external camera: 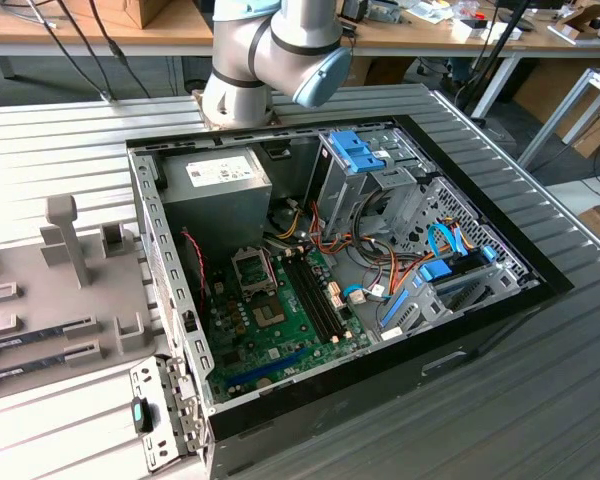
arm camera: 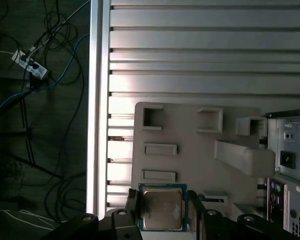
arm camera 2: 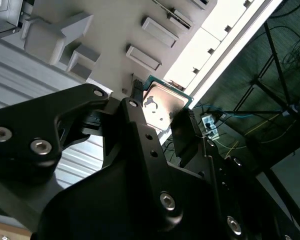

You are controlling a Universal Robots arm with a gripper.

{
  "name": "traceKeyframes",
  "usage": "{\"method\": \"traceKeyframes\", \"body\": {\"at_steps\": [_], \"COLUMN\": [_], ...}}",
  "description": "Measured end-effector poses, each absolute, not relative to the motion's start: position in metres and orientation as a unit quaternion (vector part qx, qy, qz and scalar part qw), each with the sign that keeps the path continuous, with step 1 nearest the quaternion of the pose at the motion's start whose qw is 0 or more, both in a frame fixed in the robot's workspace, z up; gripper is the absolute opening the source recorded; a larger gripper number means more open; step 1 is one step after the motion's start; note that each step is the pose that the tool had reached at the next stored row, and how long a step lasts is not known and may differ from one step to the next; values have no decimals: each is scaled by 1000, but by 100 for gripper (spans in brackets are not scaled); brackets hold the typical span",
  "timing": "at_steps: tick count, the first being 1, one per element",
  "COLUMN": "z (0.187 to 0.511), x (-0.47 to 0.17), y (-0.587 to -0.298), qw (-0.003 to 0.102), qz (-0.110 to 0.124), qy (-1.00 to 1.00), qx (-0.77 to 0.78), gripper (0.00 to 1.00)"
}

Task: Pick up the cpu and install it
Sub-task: 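Pick up the cpu and move it towards the insertion slot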

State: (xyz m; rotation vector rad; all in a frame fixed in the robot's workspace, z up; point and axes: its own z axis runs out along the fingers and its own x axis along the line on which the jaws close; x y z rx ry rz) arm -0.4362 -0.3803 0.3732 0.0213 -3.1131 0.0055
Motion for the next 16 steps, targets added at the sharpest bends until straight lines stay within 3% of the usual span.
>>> {"method": "traceKeyframes", "body": {"at_steps": [16], "z": [394], "x": [-436], "y": [-380], "qw": [14], "qz": [2], "qy": [-1000], "qx": [7], "gripper": [47]}}
